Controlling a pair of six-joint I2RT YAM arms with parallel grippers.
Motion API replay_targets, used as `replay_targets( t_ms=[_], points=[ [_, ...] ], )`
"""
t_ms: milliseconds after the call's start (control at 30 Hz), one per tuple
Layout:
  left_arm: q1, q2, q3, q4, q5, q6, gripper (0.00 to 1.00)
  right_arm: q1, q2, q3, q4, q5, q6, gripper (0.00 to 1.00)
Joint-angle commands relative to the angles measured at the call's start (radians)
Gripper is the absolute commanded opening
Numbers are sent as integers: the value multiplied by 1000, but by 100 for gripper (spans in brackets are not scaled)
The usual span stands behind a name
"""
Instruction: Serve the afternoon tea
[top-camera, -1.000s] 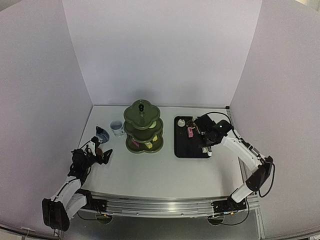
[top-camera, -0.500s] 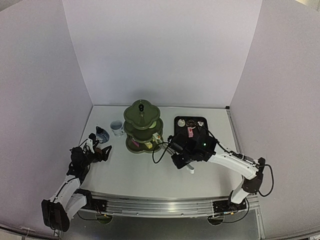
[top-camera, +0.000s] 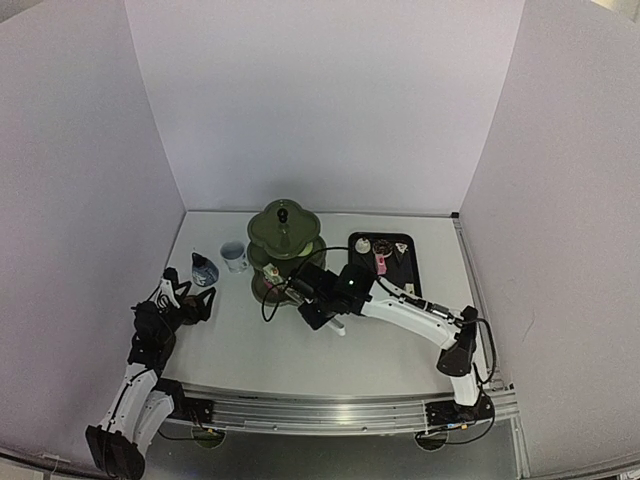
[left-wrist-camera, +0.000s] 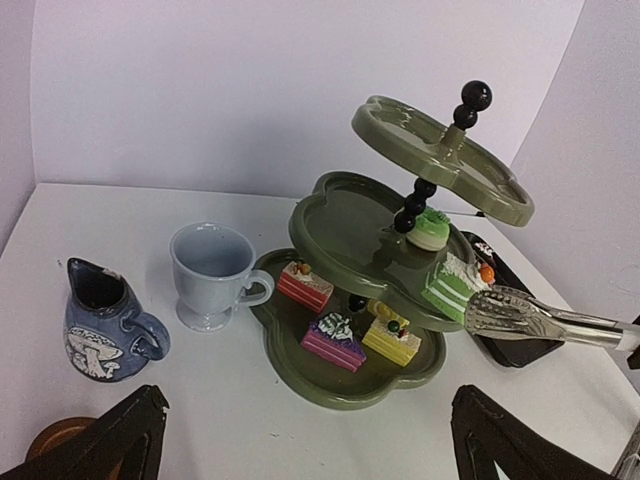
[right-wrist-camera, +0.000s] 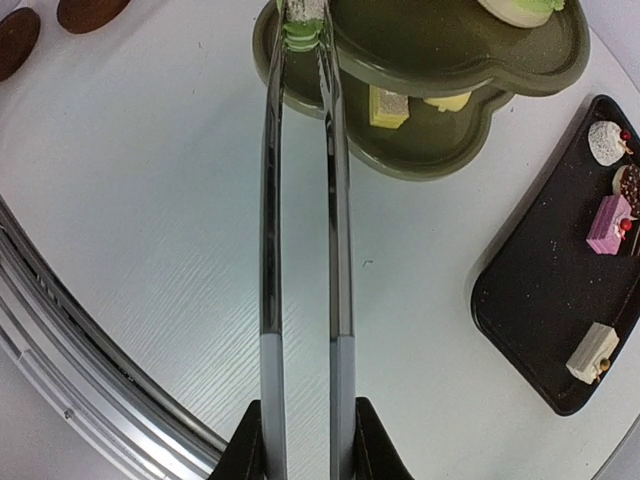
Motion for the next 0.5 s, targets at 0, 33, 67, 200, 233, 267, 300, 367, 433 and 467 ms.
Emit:
replay_targets(
  t_ms=[0,33,67,200,233,267,300,367,433,467],
  points=[
    [-5,-16,6,-59,-79,16,100,-46,43,102,52,61,-7,1],
    [-5,-16,2,-57,-84,32,100,-54,53,113,55,62,-4,1],
    [-5,-15,-2,-53,-95,44,100,-60,64,123,59,63,-1,1],
    [-5,5,-7,-41,-139,53,100,-68,112,156,72,55,-3,1],
    [-5,7,-8,-39,-140,53,100,-69,127,166,74,51,-6,1],
    [-5,7,-9,-37,-138,53,100,-69,141,179,75,46,-9,1],
    [-5,6,-10,-35,-134,53,100,-68,155,190,77,42,-11,2],
    [-5,5,-11,-36,-130,55,100,-69,169,203,79,40,-11,2],
    [-5,2,-12,-37,-129,56,100,-68,179,214,83,39,-10,3],
    [-5,1,-12,-36,-127,56,100,-69,182,218,85,37,-10,4]
  ],
)
